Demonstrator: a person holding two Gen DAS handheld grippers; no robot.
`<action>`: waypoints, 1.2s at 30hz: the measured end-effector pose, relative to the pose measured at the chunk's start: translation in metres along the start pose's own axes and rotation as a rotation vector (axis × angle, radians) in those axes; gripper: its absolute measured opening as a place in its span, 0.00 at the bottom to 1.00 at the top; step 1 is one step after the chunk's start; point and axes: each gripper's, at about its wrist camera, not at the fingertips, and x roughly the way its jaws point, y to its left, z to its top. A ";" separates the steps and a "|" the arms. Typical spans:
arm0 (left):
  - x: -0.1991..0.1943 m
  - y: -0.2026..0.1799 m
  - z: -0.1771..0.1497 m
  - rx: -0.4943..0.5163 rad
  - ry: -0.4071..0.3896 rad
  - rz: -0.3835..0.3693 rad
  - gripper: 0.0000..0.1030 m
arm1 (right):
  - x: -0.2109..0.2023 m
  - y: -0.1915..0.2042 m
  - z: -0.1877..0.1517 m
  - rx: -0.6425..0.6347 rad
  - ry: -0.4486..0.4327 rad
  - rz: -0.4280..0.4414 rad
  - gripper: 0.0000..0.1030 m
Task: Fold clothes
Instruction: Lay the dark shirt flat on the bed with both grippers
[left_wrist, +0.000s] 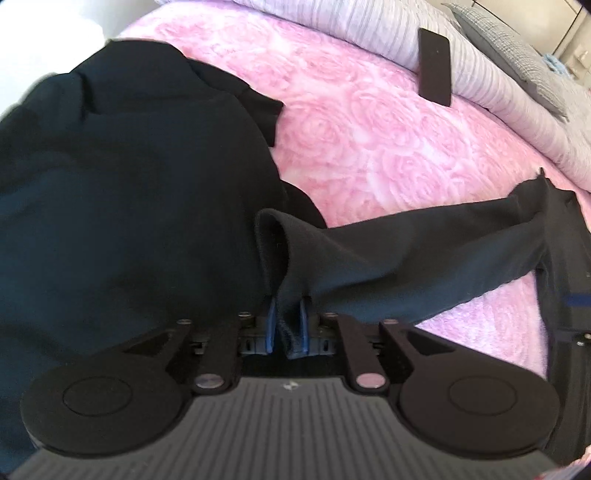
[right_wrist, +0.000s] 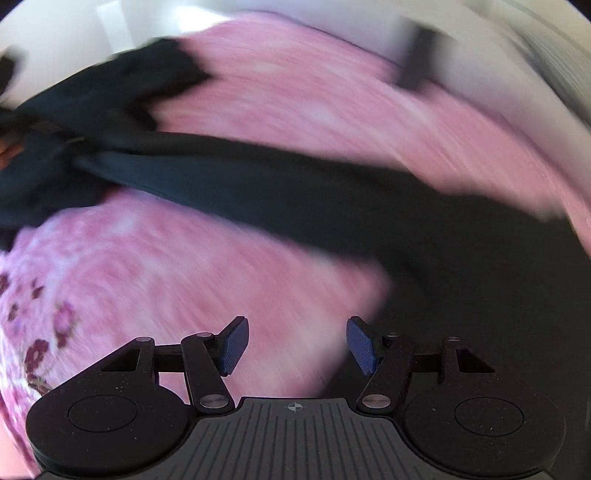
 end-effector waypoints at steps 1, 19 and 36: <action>-0.006 -0.006 -0.003 0.023 -0.010 0.017 0.13 | -0.008 -0.015 -0.016 0.096 0.012 -0.027 0.61; -0.035 -0.234 -0.147 0.209 0.203 -0.333 0.28 | -0.180 -0.171 -0.330 0.846 0.068 -0.337 0.61; -0.020 -0.299 -0.207 0.209 0.325 -0.280 0.01 | -0.204 -0.245 -0.455 0.968 -0.082 -0.045 0.60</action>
